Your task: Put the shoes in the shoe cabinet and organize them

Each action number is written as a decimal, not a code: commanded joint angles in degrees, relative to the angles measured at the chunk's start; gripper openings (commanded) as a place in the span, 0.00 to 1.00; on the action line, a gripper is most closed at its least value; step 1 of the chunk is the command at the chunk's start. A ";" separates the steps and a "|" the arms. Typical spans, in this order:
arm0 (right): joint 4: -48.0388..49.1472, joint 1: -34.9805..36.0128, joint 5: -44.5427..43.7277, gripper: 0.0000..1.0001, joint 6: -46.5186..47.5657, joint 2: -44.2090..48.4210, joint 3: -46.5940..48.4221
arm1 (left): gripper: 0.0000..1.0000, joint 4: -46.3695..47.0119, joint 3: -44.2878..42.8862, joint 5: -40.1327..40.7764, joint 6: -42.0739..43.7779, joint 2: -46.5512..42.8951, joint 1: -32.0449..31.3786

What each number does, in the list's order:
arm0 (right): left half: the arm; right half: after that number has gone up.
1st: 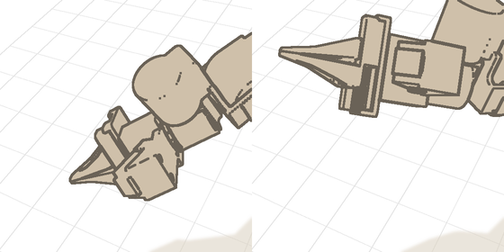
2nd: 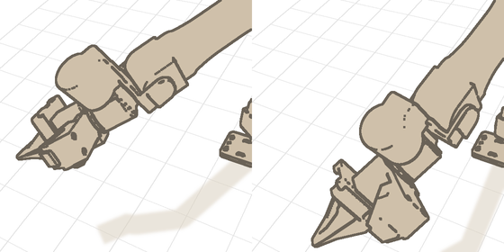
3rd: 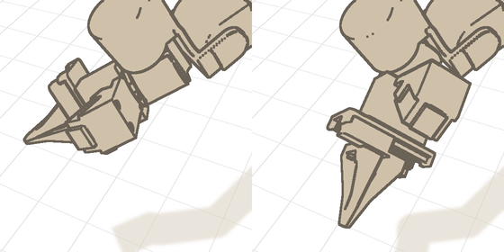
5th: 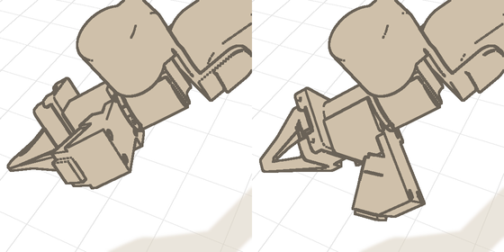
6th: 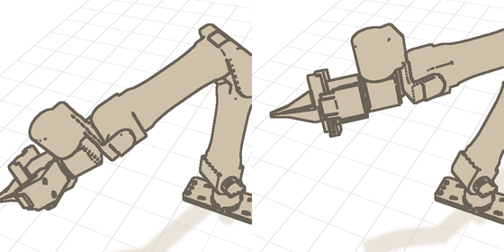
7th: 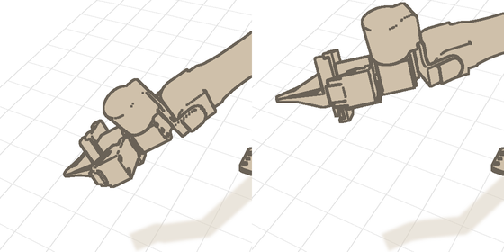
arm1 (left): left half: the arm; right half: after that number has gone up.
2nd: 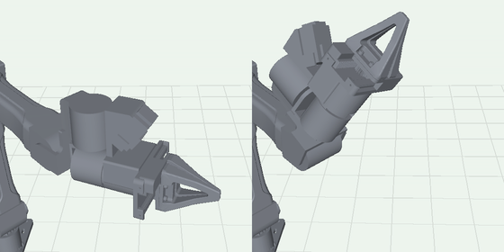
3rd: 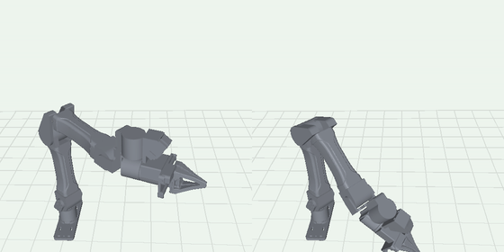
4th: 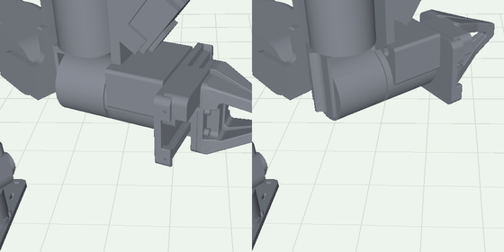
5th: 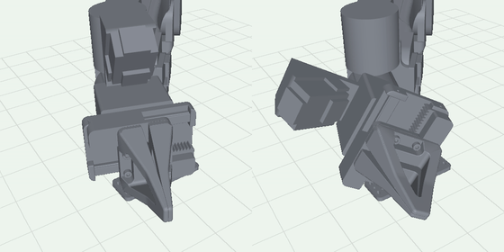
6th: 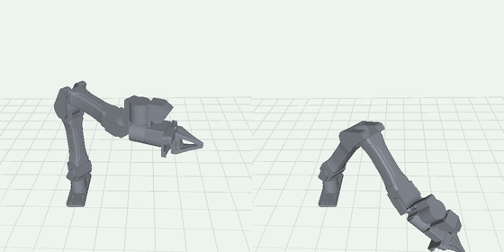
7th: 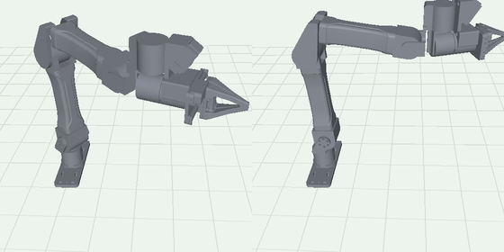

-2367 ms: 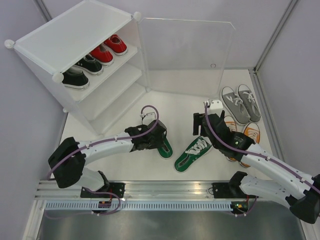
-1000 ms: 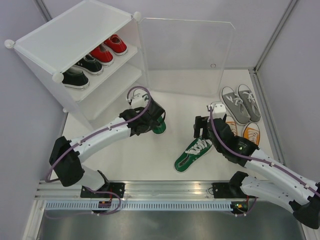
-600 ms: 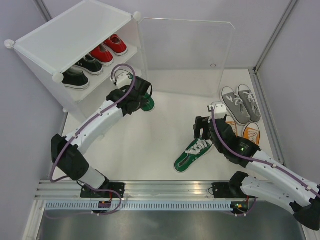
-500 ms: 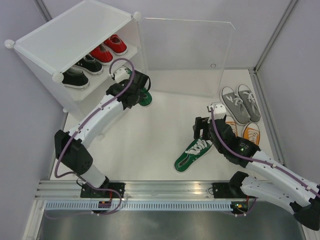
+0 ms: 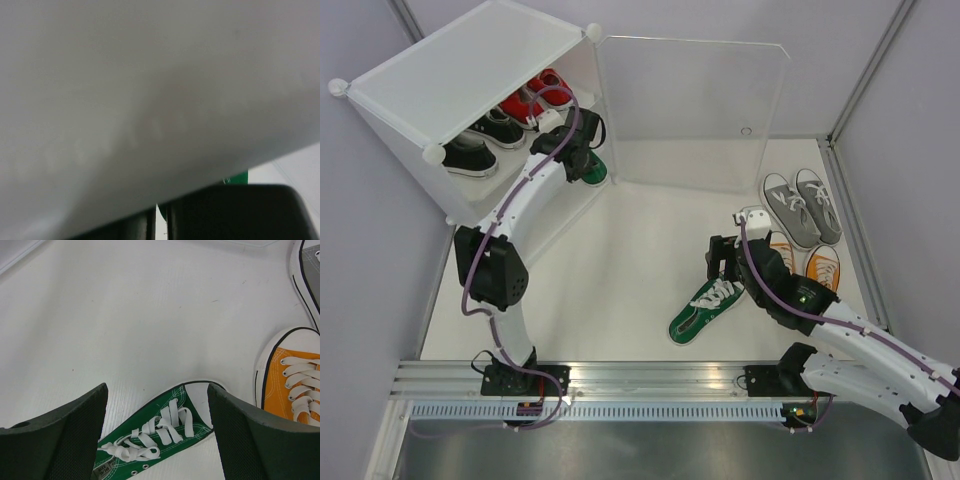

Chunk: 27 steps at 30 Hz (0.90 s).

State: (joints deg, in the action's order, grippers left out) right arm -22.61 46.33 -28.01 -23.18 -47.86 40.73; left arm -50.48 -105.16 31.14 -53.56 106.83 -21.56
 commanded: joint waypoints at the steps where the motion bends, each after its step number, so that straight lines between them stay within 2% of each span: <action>1: 2.66 -0.10 0.68 0.84 -0.11 -0.39 -0.48 | 0.02 4.25 -6.54 3.22 4.77 1.19 0.82; 5: 2.66 -0.18 1.38 0.84 -0.11 -1.19 -0.39 | 0.04 4.51 -10.66 5.07 6.80 4.43 1.35; 8: 2.66 -0.18 1.38 0.84 -0.29 -1.10 -0.65 | 0.11 4.69 -11.55 7.18 7.33 5.23 1.52; 9: 2.66 -0.18 1.29 0.84 -0.11 -1.19 -0.74 | 0.17 4.77 -11.55 7.71 7.24 5.58 1.61; 12: 2.57 -0.18 1.47 0.84 -0.29 -1.19 -0.83 | 0.26 4.86 -11.03 8.50 6.80 5.85 1.70; 17: 2.40 -0.10 1.82 0.84 -0.29 -1.28 -0.83 | 0.33 4.95 -9.62 8.77 4.87 4.80 1.79; 21: 2.40 -0.18 2.17 0.84 -0.20 -1.19 -0.92 | 0.49 5.13 -8.48 7.98 4.60 2.08 1.61; 27: 3.01 -0.18 4.89 0.84 0.24 -2.24 -0.92 | 0.66 6.36 -6.72 8.41 5.31 -2.93 0.65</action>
State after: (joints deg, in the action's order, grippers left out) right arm -21.37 46.33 -25.19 -23.18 -49.43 40.05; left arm -49.74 -110.69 34.04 -49.21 112.29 -21.28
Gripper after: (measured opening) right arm 0.838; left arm 0.640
